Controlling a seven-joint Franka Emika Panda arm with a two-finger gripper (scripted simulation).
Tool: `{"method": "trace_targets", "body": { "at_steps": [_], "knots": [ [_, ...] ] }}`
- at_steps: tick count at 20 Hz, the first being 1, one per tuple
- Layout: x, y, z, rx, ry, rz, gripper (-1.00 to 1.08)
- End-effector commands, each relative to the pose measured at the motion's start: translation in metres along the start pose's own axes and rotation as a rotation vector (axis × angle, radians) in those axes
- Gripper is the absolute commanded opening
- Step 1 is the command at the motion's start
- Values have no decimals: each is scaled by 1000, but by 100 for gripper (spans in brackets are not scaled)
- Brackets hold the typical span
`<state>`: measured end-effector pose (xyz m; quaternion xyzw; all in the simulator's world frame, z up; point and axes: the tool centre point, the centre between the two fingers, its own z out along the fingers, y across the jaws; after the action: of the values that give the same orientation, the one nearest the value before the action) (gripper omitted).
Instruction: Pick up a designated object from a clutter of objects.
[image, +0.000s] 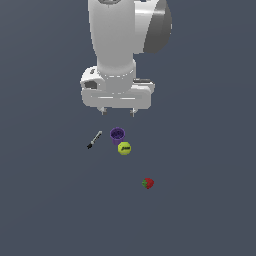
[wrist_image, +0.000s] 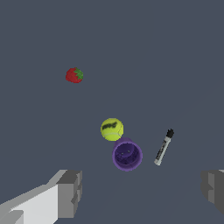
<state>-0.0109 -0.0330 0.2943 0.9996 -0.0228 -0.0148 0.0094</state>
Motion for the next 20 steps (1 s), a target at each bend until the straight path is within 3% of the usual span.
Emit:
{"method": "trace_targets", "body": {
  "at_steps": [1, 10, 20],
  "knots": [
    [1, 8, 15, 8, 0, 20, 100],
    [-1, 52, 92, 39, 8, 136, 100],
    [-30, 109, 184, 45, 19, 297, 100]
  ]
}}
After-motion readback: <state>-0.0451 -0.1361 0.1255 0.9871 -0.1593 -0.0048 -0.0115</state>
